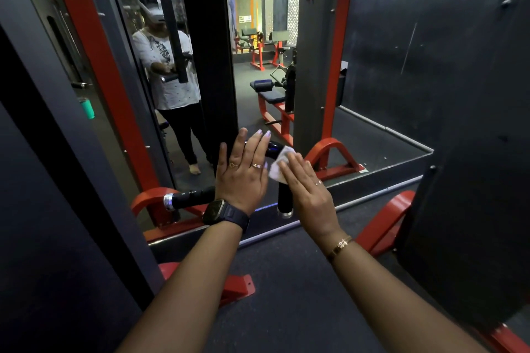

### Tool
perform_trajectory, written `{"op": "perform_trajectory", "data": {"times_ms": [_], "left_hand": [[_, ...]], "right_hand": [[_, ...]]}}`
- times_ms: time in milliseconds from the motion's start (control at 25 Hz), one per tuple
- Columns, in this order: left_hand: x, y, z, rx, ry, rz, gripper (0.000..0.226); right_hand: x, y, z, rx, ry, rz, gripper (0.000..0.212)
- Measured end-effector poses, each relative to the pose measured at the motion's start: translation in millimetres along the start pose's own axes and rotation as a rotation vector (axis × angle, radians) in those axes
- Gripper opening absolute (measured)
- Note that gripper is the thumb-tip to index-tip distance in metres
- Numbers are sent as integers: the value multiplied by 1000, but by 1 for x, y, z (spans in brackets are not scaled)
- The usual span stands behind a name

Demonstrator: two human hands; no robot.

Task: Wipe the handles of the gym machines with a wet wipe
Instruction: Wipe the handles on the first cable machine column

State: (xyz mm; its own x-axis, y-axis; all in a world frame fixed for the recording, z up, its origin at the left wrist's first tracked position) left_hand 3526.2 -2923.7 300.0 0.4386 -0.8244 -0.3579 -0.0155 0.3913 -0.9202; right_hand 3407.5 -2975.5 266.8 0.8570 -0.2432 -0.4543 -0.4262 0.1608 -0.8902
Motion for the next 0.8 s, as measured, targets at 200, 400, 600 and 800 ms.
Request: {"op": "perform_trajectory", "data": {"times_ms": [200, 400, 600, 800], "left_hand": [[0, 1, -2, 37, -60, 94, 69], [2, -2, -1, -3, -11, 118, 60], [0, 2, -3, 14, -3, 133, 62], [1, 1, -2, 1, -15, 144, 65]], "right_hand": [[26, 37, -11, -117, 76, 154, 50], [18, 29, -2, -90, 69, 100, 39], [33, 40, -6, -207, 276, 193, 41], [34, 42, 11, -278, 276, 180, 37]]}}
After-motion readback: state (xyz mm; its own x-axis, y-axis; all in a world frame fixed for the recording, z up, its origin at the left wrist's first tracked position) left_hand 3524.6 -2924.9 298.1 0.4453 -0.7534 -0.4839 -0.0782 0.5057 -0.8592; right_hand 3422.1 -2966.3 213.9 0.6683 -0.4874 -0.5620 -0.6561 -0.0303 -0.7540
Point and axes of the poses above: each hand's wrist, its own y-axis away from the middle knuckle, its own x-axis out of the palm, z = x × y, the point moved 7 cm from there along -y, towards the middle knuckle
